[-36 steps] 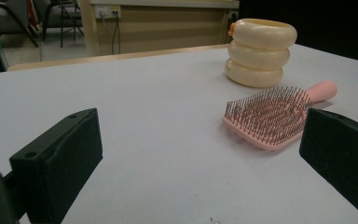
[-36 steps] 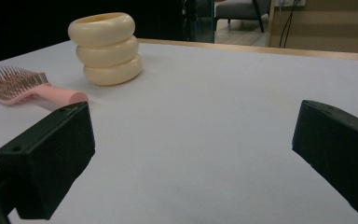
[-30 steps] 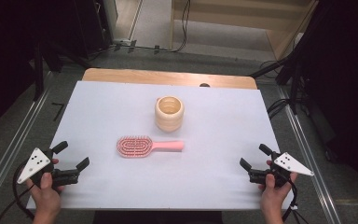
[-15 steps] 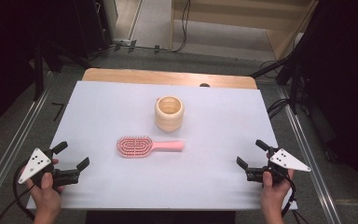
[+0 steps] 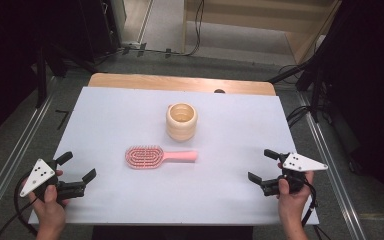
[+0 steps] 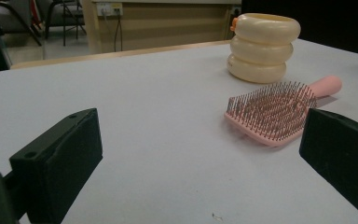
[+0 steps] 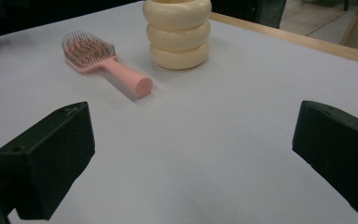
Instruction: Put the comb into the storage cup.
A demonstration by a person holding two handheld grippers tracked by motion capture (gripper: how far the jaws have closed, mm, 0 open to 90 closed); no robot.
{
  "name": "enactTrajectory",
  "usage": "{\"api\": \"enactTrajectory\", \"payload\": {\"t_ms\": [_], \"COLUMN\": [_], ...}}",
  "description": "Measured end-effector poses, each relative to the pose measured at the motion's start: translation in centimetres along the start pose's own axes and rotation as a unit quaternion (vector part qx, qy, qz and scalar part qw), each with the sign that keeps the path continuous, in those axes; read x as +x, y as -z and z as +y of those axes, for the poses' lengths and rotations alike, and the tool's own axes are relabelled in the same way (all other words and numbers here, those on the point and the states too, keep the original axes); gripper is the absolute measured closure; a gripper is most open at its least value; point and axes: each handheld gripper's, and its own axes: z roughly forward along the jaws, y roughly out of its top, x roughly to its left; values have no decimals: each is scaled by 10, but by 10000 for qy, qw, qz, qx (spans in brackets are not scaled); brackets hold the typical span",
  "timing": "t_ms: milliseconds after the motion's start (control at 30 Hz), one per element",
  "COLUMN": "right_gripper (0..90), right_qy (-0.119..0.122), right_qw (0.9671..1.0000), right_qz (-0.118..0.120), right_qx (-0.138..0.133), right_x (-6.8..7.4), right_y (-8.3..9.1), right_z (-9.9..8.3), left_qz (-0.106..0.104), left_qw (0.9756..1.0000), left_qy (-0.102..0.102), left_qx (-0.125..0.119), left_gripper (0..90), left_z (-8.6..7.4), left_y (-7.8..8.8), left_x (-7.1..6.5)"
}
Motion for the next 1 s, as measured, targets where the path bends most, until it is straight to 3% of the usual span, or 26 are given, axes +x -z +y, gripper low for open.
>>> {"api": "enactTrajectory", "payload": {"t_ms": [567, 1000], "right_gripper": [0, 0], "right_qy": [341, 643], "right_qw": [9979, 9932], "right_qz": [433, 705], "right_qx": [353, 668], "right_x": [0, 2], "right_y": [-22, -40], "right_z": [38, 61], "left_qz": [-19, -26], "left_qw": [10000, 10000], "left_qy": [2, 2], "left_qx": [1, 2], "left_gripper": [0, 0], "left_z": [0, 0], "left_y": [0, -1], "left_x": [0, 0]}}
